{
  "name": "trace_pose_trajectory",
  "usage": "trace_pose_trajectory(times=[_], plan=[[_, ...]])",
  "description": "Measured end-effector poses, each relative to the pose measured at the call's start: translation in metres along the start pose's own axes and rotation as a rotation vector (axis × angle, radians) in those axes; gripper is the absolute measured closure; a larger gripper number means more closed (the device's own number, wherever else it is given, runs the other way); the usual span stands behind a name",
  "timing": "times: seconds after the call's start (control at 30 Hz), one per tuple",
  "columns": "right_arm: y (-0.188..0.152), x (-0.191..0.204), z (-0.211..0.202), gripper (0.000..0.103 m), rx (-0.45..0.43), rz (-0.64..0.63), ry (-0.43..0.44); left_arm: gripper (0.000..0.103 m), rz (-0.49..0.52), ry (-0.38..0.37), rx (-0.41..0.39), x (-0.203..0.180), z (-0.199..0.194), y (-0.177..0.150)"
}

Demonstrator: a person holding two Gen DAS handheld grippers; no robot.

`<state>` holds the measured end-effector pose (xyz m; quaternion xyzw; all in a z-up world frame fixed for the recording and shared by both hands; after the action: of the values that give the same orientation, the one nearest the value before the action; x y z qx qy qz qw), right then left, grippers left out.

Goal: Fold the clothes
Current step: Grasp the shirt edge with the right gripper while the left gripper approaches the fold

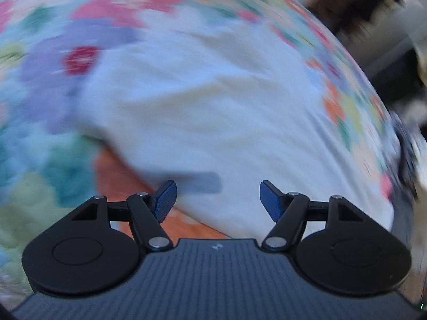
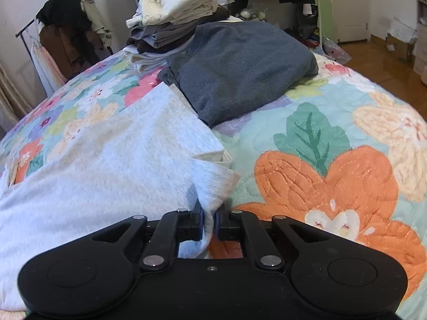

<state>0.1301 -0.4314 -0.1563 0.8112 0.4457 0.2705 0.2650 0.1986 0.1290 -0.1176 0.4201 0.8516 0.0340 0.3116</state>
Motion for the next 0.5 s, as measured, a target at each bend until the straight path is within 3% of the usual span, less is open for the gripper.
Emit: trace_pose_trajectory(times=[0.1,0.2,0.27,0.3,0.33,0.4,0.47,0.5], plan=[[-0.002,0.000,0.002,0.097,-0.012,0.013,-0.002,0.035,-0.092,0.052,-0.016,0.030,-0.004,0.005],[0.001,0.000,-0.001,0.093,-0.008,0.041,-0.005,0.035,-0.010,0.191,-0.081,0.038,-0.004,0.009],[0.008,-0.001,-0.002,0.076,-0.013,0.094,0.033,0.031,-0.056,0.178,-0.092,0.044,0.003,0.014],[0.012,-0.001,-0.001,0.058,-0.014,0.108,0.059,0.028,-0.104,0.154,-0.096,0.049,0.008,0.017],[0.015,-0.001,0.001,0.049,-0.013,0.120,0.084,0.025,-0.131,0.143,-0.117,0.050,0.011,0.020],[0.013,0.002,0.008,0.049,0.017,0.100,0.100,0.024,-0.142,0.154,-0.182,0.046,0.015,0.024],[0.010,0.010,0.011,0.048,0.017,0.029,0.111,0.028,-0.050,0.226,-0.236,0.031,0.024,0.025],[0.011,0.016,0.010,0.059,0.009,-0.020,0.121,0.036,-0.003,0.255,-0.251,0.024,0.027,0.023]])
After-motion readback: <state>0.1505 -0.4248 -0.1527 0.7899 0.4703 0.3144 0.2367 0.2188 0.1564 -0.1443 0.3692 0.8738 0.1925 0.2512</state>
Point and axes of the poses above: each gripper's, at about its wrist camera, not at the fingertips, and z roughly the way its jaws point, x to its left, y to its top, the point moved 4 cm from there along z, roughly the way its jaws point, and after that the axes turned 5 degrees about -z, right-handed, at the moved point
